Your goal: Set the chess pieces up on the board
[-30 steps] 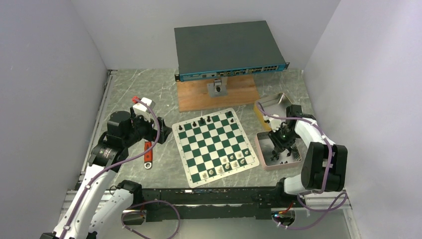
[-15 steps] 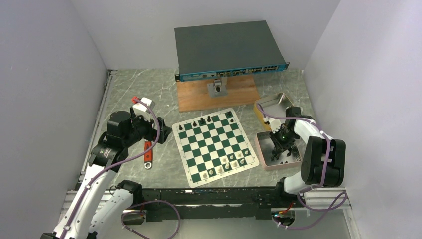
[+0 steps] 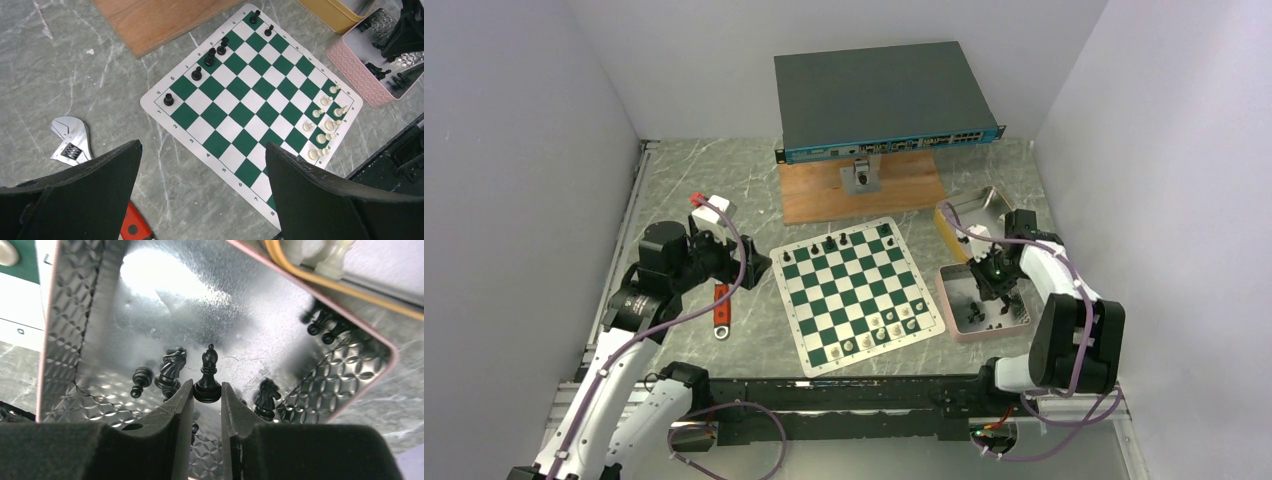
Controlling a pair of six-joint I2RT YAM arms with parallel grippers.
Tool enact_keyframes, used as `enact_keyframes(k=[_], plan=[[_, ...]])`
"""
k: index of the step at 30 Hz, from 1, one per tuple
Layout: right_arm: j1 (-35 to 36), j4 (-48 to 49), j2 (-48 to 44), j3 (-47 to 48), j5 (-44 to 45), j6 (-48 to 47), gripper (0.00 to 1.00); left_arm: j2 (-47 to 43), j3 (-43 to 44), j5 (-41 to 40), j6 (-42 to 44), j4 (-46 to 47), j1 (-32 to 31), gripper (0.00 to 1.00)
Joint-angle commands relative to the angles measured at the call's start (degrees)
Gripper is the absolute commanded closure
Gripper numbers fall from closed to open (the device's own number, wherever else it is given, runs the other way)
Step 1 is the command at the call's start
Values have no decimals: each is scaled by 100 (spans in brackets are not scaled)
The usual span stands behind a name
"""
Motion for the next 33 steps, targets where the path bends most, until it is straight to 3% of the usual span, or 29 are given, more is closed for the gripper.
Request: enact_keyframes(k=[1,8,11,14,18,23,27,33], plan=[[-26,-159,-476,287,-628,-291,89,94,-42,593,-87,345,110,1],[19,-418,-1318,480,-2118,-768,89,509,-91,1573,-543,687,193,1],[177,-551,-1589,575,-2988,-981,89,750,-285,2209,-1415,1277,189,1],[491,-570,-1768,599,-3683,-1152,90,936,-791,2588,-2563,2605,8,1],[1104,-654,-1739,589,-4322,-1437,90,1153,-1187,2055,-3579,3894,-901,1],[1221,-1188,-1722,554,-5121,-2359,91,1716,-1172,1232,-4177,4886,-1969,1],[1216,-1624,-1851,412,-5517,-3048,91,2476,-1112,984,-4769,5767,-2441,1],[1222,-1544,-2027,277,-5530,-3091,90,3596,-545,976,-5257,6269,-3040,7]])
